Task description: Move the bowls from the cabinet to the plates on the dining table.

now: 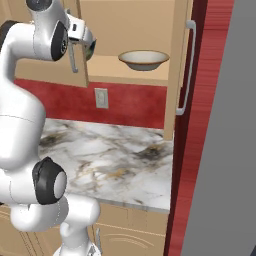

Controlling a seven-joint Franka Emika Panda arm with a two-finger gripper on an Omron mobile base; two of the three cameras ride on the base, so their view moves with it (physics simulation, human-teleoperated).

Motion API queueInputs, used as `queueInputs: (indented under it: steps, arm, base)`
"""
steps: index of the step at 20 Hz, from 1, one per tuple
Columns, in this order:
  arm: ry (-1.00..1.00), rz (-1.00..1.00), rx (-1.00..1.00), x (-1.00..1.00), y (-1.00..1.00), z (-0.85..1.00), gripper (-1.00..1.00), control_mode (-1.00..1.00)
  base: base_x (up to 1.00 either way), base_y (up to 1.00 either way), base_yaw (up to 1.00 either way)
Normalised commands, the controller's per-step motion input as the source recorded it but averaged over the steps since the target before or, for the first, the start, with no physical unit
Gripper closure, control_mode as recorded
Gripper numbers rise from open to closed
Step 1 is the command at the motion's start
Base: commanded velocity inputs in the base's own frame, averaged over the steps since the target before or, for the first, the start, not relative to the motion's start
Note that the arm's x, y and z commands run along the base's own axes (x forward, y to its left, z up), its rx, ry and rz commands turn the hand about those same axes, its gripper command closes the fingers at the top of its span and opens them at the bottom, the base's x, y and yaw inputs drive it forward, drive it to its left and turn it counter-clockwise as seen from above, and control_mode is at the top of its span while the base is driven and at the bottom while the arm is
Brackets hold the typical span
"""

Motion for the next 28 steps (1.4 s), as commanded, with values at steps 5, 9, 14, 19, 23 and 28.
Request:
queueInputs:
  steps: [5,9,14,19,23,28]
  arm:
    - [0.00,0.00,0.01,-0.35,0.60,-0.18,1.00,-1.00]
    - [-0.01,0.00,0.00,-0.32,0.62,-0.16,1.00,-1.00]
    - [0.00,0.00,0.00,-0.32,0.62,-0.17,1.00,-1.00]
    - [0.00,0.00,-0.02,-0.35,0.62,-0.20,1.00,-1.00]
    - [0.00,0.00,-0.01,-0.39,0.59,-0.19,1.00,-1.00]
    - [0.00,-0.01,0.00,-0.44,0.55,-0.17,1.00,-1.00]
  base:
    - [0.00,0.00,0.00]
    - [0.00,0.00,0.00]
    - [0.00,0.00,0.00]
    - [0.00,0.00,0.00]
    - [0.00,0.00,0.00]
    - [0.00,0.00,0.00]
